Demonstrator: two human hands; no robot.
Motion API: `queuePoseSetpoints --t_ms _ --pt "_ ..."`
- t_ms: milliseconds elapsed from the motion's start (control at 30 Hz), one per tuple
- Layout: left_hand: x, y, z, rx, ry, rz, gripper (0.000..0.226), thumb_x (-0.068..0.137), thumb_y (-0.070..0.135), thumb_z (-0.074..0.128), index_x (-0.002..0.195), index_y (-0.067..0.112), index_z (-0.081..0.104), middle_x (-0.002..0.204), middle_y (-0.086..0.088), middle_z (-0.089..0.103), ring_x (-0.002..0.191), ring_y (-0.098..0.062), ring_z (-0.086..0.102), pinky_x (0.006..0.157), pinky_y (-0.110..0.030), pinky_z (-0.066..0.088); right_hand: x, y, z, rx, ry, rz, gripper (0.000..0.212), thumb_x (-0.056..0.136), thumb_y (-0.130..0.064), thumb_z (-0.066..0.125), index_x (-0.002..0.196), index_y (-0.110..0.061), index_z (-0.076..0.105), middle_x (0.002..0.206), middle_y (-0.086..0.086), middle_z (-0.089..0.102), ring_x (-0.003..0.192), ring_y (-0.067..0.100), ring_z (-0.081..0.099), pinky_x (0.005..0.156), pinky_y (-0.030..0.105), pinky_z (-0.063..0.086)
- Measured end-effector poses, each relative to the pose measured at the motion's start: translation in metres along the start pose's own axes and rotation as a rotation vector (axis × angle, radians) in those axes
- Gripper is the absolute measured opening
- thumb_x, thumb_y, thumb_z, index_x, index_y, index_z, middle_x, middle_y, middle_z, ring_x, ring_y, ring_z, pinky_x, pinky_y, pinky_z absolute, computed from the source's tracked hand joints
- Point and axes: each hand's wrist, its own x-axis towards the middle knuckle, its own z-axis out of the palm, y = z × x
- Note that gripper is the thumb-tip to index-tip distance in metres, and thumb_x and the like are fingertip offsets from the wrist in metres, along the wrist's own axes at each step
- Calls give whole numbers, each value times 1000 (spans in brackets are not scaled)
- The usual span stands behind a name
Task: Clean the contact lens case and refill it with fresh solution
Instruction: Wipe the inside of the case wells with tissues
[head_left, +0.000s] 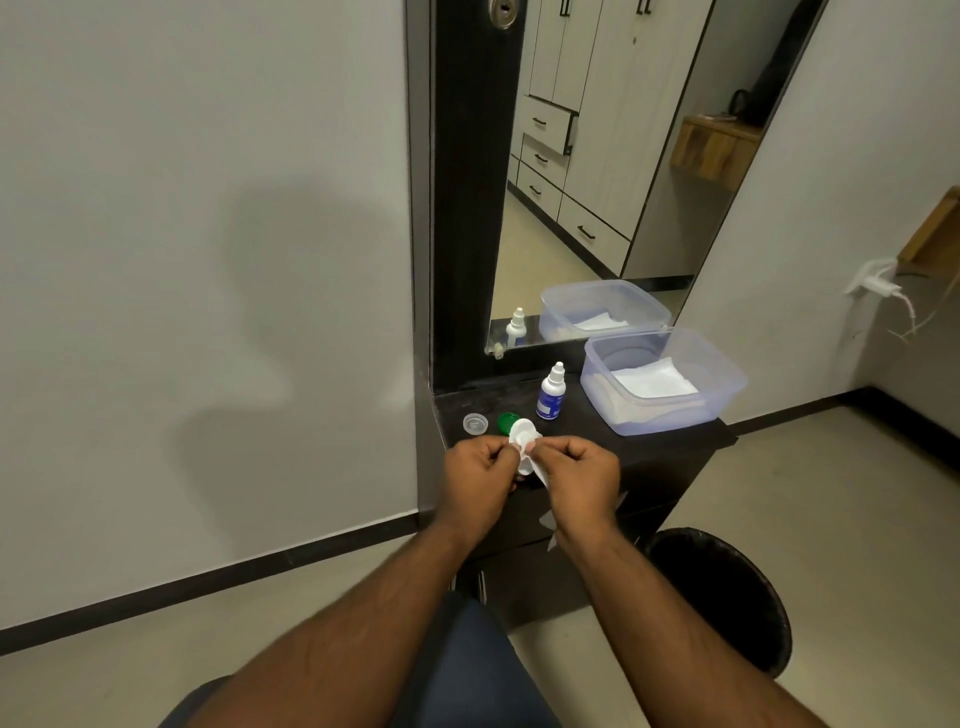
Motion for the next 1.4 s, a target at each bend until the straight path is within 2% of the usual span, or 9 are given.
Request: queuePoseSetpoints --t_ms 167,267,367,533,700,800,933,1200,1400 --pt "-2 -6 1 118 8 47 33 86 37 52 79 12 73 67 -5 69 66 -26 65 64 -47 54 4 4 7 167 91 154 9 77 -2 72 85 -7 75 85 7 73 82 19 68 74 30 55" --pt "-3 -6 2 146 19 58 27 91 28 55 77 12 72 65 -5 68 64 -25 64 63 -46 53 6 4 10 126 103 143 8 78 -4 72 85 -8 74 85 6 72 81 18 67 67 26 53" --pt "-4 -5 0 178 6 64 26 93 24 56 77 12 72 65 -7 67 64 -25 62 62 -44 52 11 0 5 -69 23 -48 8 81 -6 69 87 -10 74 86 5 72 78 13 66 64 21 50" --pt "-2 -3 -2 188 -14 57 26 92 24 58 77 9 72 65 -8 67 61 -24 60 61 -40 50 34 -18 -16 -520 -268 -420 15 81 -9 68 94 -7 74 97 3 67 91 13 61 83 25 48" --pt "0 -8 -1 196 -4 58 35 84 36 52 73 8 70 62 -10 65 61 -29 60 58 -47 50 50 -43 -20 -919 -521 -818 19 87 -14 64 103 -10 72 102 2 66 93 14 60 79 23 45" --pt "2 -6 -2 201 -34 44 30 86 31 54 76 8 71 65 -10 67 64 -29 62 60 -47 51 53 -54 -18 -1195 -627 -1037 24 90 -19 59 111 -14 69 107 2 63 97 16 57 74 22 38" --pt "3 -5 -5 213 -63 26 24 90 21 58 76 8 71 68 -10 69 65 -26 64 61 -42 51 52 -67 -16 -1361 -760 -1245 27 89 -18 61 115 -18 67 114 1 62 104 17 56 78 28 48" --pt "6 -2 -8 154 -142 -43 23 89 20 59 71 7 67 65 -10 65 59 -17 56 60 -36 48 47 -80 -15 -1578 -877 -1370 39 90 -15 60 128 -22 57 126 -1 58 108 16 50 75 21 34" --pt "8 0 -9 137 -178 -77 23 87 16 60 67 8 67 61 -5 62 58 -14 54 59 -32 45 50 -68 -18 -1585 -761 -1368 39 86 -13 65 124 -16 59 118 5 61 106 23 56 78 32 47"
